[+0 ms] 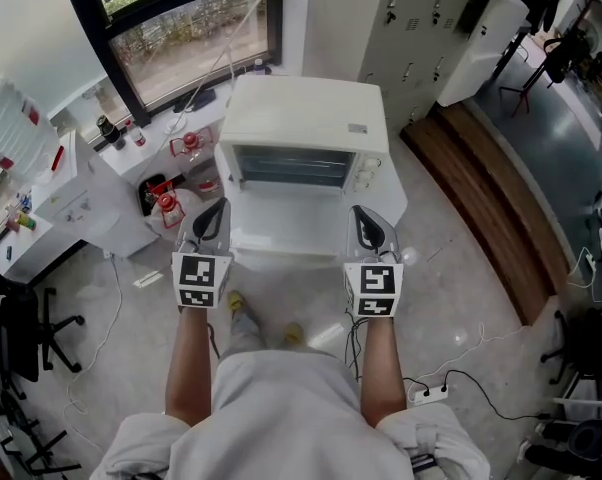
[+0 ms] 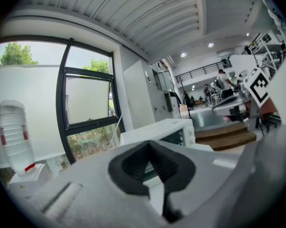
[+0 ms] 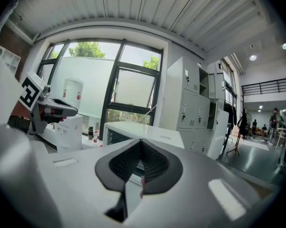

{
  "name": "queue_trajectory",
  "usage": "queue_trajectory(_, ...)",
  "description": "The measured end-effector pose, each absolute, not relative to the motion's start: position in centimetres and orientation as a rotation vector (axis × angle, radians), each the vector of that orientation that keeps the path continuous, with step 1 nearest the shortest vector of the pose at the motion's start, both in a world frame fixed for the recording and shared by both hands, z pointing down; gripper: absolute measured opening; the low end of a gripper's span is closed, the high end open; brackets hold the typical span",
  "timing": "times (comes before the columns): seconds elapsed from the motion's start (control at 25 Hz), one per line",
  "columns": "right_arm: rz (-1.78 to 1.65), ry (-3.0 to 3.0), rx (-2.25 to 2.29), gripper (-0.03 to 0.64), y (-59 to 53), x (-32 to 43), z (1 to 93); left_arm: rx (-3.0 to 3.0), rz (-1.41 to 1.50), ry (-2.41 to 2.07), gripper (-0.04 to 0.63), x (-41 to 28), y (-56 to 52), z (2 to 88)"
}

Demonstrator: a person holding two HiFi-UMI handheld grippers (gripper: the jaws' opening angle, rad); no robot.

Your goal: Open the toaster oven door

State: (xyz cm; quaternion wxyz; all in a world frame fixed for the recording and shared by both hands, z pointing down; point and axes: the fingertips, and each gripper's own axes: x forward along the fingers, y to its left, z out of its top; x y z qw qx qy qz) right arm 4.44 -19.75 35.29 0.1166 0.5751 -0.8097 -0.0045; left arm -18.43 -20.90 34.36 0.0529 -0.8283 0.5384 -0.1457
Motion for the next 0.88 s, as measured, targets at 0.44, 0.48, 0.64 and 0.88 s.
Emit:
queue_trajectory(0.44, -0.044, -2.390, 1.741, 0.003, -18.1, 5.5, 33.2, -2.487, -0.336, 1.675, -0.002, -20.5, -19.2, 31.8)
queue_trajectory(0.48, -0.043, -2.396, 1.742, 0.003, -18.1, 5.5, 33.1, -2.485, -0.324, 1.685, -0.002, -20.8, -19.1, 31.6)
queue_trajectory(0.64, -0.034, -2.395, 1.760, 0.003, -17.9, 5.9, 32.9, -2.485, -0.262, 1.718, -0.002, -21.2, -18.8, 30.7)
queue_trajectory(0.88, -0.048, -2.405, 1.768, 0.003, -18.2, 5.9, 31.8, -2.491, -0.248, 1.713, -0.002, -21.5, -18.9, 30.0)
